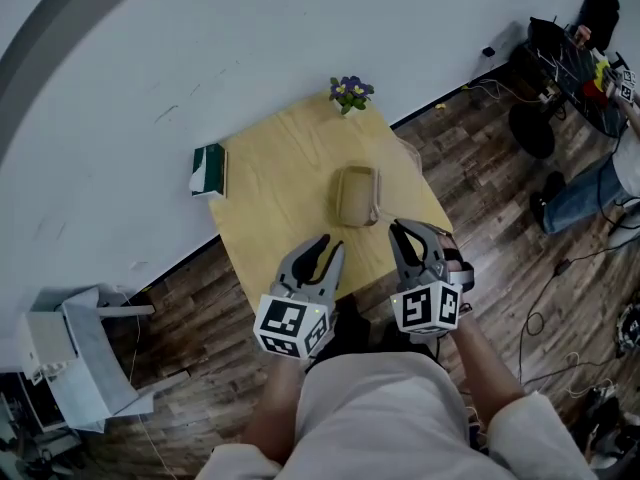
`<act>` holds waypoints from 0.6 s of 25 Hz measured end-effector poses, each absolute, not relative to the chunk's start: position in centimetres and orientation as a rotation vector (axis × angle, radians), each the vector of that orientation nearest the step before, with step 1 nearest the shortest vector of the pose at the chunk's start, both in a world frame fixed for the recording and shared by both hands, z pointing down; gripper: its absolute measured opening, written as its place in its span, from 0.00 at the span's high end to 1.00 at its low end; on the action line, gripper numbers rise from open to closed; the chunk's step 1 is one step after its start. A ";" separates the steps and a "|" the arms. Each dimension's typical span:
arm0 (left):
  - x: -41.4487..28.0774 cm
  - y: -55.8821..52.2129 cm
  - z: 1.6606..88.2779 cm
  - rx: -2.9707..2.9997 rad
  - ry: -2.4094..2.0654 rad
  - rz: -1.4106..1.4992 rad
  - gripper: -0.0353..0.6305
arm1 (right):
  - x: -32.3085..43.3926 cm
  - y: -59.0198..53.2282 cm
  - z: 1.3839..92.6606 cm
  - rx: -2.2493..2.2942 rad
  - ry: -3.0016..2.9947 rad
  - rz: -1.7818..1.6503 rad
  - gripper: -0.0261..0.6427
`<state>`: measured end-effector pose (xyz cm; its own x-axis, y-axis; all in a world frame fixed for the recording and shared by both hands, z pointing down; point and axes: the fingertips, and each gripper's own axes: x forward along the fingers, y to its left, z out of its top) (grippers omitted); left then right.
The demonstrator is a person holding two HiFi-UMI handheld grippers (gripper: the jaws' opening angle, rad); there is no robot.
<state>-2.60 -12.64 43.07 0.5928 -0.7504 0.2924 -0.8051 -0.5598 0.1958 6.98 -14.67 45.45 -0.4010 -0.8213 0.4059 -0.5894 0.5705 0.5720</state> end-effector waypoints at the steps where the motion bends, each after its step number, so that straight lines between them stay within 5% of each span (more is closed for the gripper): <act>1: -2.2 -12.3 42.8 2.516 -1.275 0.247 0.81 | 7.4 -14.2 45.0 1.125 -2.154 -0.439 0.90; 15: 2.4 -7.0 40.9 2.537 -1.317 0.230 0.85 | 11.3 -7.9 39.9 1.191 -2.456 -0.151 0.90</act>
